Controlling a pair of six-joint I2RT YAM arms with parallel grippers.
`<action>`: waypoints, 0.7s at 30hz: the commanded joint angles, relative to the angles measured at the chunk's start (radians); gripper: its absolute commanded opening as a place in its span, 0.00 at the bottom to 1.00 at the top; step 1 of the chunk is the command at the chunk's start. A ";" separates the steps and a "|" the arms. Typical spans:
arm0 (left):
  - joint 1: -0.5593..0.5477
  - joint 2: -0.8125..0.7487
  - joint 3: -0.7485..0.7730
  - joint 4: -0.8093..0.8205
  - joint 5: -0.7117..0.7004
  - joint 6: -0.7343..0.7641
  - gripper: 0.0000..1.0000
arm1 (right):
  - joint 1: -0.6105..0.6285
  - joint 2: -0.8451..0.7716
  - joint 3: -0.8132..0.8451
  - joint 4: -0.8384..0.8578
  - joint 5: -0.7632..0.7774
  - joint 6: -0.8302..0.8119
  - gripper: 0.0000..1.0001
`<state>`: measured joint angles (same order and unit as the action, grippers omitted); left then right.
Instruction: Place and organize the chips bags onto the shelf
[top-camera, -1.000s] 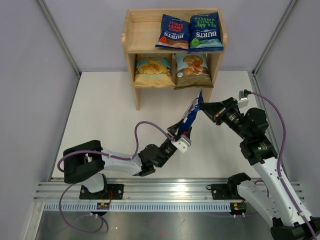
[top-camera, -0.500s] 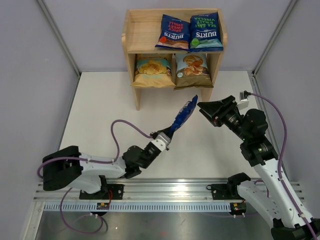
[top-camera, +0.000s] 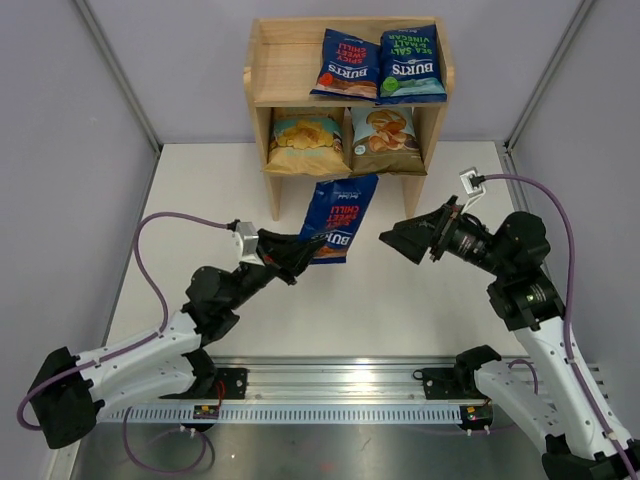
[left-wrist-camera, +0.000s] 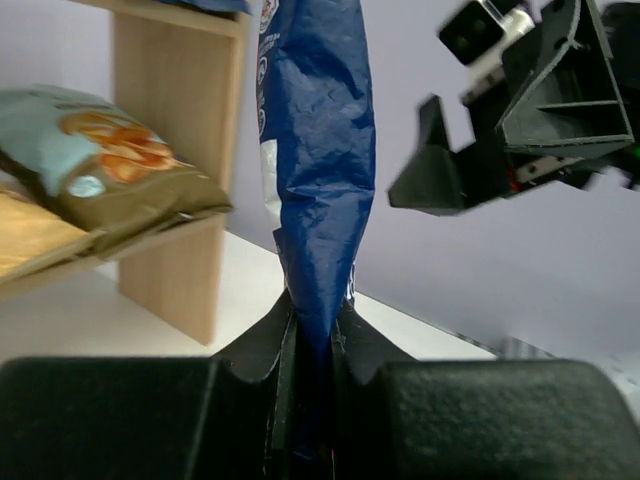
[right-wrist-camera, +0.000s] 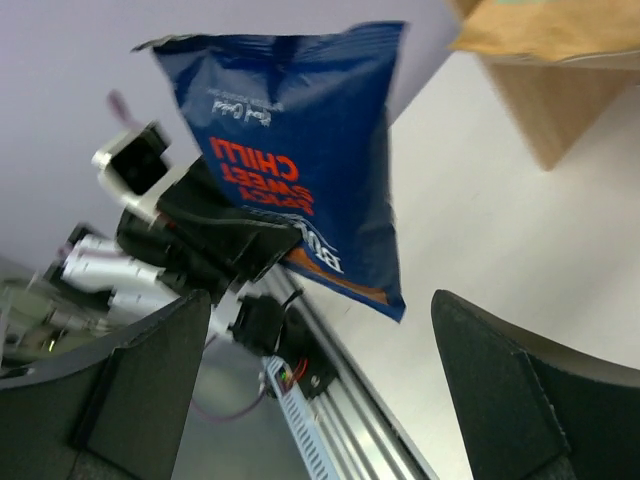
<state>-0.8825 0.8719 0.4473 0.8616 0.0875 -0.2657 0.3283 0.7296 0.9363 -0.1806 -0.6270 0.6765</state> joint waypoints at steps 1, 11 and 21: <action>0.046 -0.001 0.070 -0.015 0.324 -0.252 0.15 | 0.003 0.036 0.030 0.168 -0.304 -0.063 0.99; 0.073 0.202 0.157 0.307 0.638 -0.642 0.14 | 0.002 0.040 0.039 0.227 -0.329 -0.049 0.98; 0.091 0.355 0.222 0.416 0.707 -0.781 0.16 | 0.003 0.044 0.048 0.204 -0.398 -0.023 0.45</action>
<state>-0.8032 1.2293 0.6270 1.1580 0.7506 -0.9897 0.3283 0.7792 0.9428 0.0174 -0.9962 0.6582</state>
